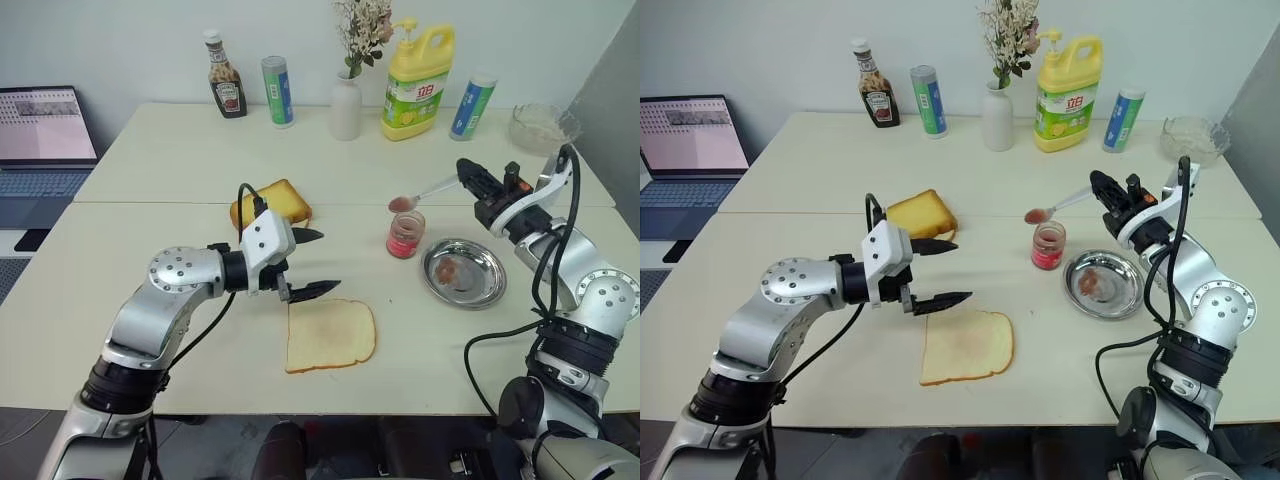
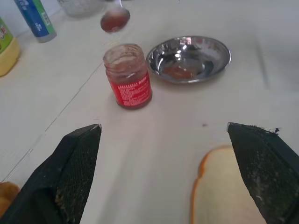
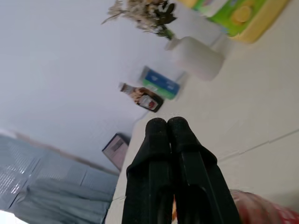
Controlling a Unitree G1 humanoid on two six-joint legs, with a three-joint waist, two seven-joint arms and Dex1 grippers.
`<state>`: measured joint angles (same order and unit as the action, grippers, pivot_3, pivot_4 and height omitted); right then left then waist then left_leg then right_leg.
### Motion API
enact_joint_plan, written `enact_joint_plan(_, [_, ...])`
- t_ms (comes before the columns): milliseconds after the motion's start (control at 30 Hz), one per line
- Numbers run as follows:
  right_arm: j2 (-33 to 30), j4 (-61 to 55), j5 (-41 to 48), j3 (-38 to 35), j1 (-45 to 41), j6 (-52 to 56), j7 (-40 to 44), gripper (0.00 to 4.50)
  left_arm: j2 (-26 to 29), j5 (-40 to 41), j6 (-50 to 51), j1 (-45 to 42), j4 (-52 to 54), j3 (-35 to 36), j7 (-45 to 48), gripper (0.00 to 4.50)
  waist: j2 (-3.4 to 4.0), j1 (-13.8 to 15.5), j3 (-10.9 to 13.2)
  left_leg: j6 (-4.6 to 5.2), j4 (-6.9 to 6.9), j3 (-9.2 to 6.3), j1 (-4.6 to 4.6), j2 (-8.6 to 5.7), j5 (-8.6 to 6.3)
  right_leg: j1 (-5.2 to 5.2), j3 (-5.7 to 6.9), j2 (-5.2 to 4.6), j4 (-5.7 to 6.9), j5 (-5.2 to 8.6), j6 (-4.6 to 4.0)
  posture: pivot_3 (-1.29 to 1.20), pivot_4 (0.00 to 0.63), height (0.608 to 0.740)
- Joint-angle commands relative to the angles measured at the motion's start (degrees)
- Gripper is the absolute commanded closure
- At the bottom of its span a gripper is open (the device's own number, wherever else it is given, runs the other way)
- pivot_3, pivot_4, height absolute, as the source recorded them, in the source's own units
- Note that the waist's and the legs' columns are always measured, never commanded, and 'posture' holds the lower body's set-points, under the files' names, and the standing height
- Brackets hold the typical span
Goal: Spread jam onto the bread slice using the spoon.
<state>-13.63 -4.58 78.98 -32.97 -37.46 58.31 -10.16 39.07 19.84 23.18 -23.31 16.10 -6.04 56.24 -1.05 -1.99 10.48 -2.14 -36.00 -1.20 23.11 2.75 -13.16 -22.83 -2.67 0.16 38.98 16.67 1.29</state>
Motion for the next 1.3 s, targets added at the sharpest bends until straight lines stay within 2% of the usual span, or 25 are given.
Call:
enact_joint_plan(33, [-0.84, -6.13, 5.45, 4.13, 0.36, 1.14, -0.45, 4.47, 2.46, -0.12, -3.19, 2.05, 1.91, 2.90, 1.71, 0.00, 0.00, 0.00, 0.00, 0.00, 0.00, 0.00, 0.05, 0.00, 0.00, -0.06, 0.00, 0.00, 0.01, 0.00, 0.00, 0.00, 0.150, 0.740])
enact_joint_plan(200, [0.01, -12.13, 5.34, 14.32, 2.93, 2.26, 0.12, 4.47, 6.47, 0.79, -4.65, 10.11, 4.82, 7.43, 2.57, 0.00, 0.01, -0.09, 0.00, 0.00, -0.02, -0.01, 0.38, 0.03, 0.00, -0.42, -0.01, 0.00, 0.04, -0.01, -0.01, 0.00, 0.150, 0.740])
enact_joint_plan(333, [-0.97, -14.97, 0.67, 22.04, 5.36, 2.47, 4.47, 4.47, 8.28, 1.69, -6.23, 18.65, 9.26, 11.70, 2.83, 0.00, 0.01, -0.31, 0.01, 0.00, -0.03, -0.10, 0.52, 0.07, 0.00, -0.51, 0.03, -0.01, 0.03, -0.01, -0.02, 0.00, 0.150, 0.740])
enact_joint_plan(500, [-2.32, -16.57, -7.28, 30.20, 7.45, 0.94, 12.02, 4.47, 8.25, -0.20, -10.45, 29.31, 12.86, 15.35, 2.54, 0.00, 0.01, 0.13, 0.00, 0.00, -0.07, -0.14, 0.61, 0.01, 0.00, -0.53, 0.09, -0.10, 0.01, -0.01, -0.02, 0.00, 0.150, 0.740])
enact_joint_plan(600, [-5.28, -17.65, -15.91, 36.79, 8.64, -1.59, 19.26, 4.47, 7.52, -1.85, -13.68, 33.13, 11.86, 15.88, 1.76, 0.00, 0.01, 0.20, 0.00, 0.00, -0.07, -0.13, 0.60, 0.00, 0.00, -0.53, 0.12, -0.12, -0.01, 0.00, -0.02, 0.00, 0.150, 0.740])
enact_joint_plan(967, [-11.53, -22.43, -38.48, 48.38, 11.11, -16.96, 36.34, 4.47, 6.41, -4.94, -20.46, 32.52, 6.48, 13.33, 1.04, 0.00, -0.01, 0.20, 0.00, 0.00, -0.09, -0.14, 0.59, 0.01, 0.00, -0.54, 0.21, -0.08, -0.01, 0.00, -0.01, 0.00, 0.150, 0.740])
enact_joint_plan(1300, [-13.60, -26.86, -48.20, 49.92, 14.31, -27.28, 44.73, 4.47, 5.64, -6.07, -21.10, 29.39, 6.56, 10.15, 0.42, 0.00, -0.03, 0.24, -0.01, -0.01, -0.12, -0.14, 0.59, 0.00, 0.01, -0.53, 0.21, -0.09, 0.03, -0.01, -0.01, 0.00, 0.150, 0.740])
